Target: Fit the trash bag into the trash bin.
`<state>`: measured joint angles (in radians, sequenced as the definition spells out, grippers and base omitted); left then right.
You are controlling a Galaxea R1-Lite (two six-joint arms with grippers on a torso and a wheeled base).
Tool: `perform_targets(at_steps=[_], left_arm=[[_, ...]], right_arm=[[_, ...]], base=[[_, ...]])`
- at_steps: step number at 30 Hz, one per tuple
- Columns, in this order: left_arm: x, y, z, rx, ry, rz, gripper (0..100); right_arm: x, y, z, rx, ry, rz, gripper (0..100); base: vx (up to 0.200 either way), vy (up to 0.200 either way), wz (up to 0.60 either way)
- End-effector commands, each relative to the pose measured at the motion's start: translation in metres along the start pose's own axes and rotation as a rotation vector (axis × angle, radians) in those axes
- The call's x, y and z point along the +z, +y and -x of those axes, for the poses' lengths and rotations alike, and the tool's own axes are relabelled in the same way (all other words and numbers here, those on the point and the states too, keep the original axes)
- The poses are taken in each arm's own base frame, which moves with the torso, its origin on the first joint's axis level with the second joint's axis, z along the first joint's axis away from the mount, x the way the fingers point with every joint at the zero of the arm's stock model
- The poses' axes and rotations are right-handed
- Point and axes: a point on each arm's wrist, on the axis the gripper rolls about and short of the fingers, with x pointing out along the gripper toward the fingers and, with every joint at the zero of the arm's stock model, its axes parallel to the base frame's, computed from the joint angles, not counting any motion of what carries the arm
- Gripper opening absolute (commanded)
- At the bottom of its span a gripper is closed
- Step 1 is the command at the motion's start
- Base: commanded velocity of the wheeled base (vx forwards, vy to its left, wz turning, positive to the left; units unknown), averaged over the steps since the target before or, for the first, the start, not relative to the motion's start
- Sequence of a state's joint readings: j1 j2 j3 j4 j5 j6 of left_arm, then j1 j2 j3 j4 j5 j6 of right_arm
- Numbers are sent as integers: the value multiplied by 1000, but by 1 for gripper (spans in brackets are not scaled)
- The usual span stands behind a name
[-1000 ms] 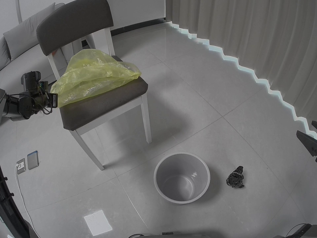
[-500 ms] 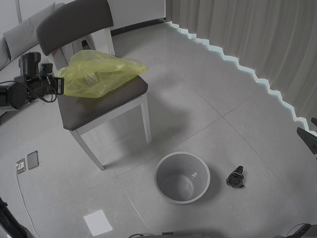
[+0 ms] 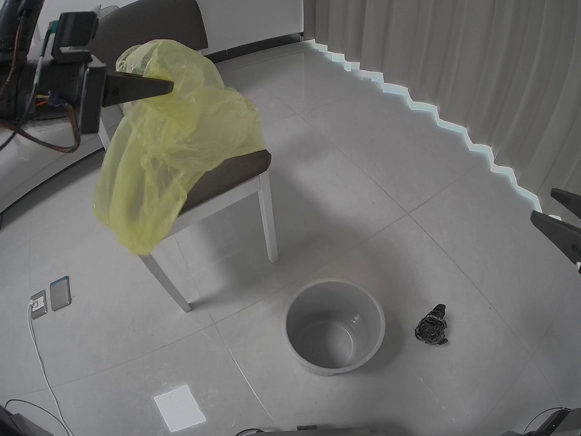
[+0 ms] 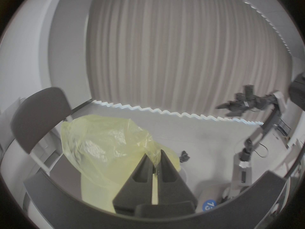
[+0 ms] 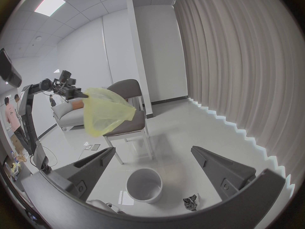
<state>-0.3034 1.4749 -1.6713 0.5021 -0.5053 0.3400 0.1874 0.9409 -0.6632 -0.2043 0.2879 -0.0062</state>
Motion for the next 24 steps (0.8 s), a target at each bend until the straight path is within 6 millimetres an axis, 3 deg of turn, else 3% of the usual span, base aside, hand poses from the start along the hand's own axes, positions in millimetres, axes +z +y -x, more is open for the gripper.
perform_targets(at_steps=[1, 5, 16, 24], left_arm=[[13, -34, 16, -169, -29, -97, 0], [12, -47, 6, -264, 25, -85, 0], [10, -65, -15, -378, 55, -94, 0], [15, -86, -19, -478, 42, -117, 0]], right_arm=[[2, -10, -46, 31, 92, -34, 100], [7, -21, -68, 38, 114, -69, 100], [17, -33, -107, 91, 135, -145, 100], [1, -47, -166, 101, 223, -172, 100]], base=[[0, 0, 0], [0, 0, 0], [0, 0, 0], [0, 0, 0]])
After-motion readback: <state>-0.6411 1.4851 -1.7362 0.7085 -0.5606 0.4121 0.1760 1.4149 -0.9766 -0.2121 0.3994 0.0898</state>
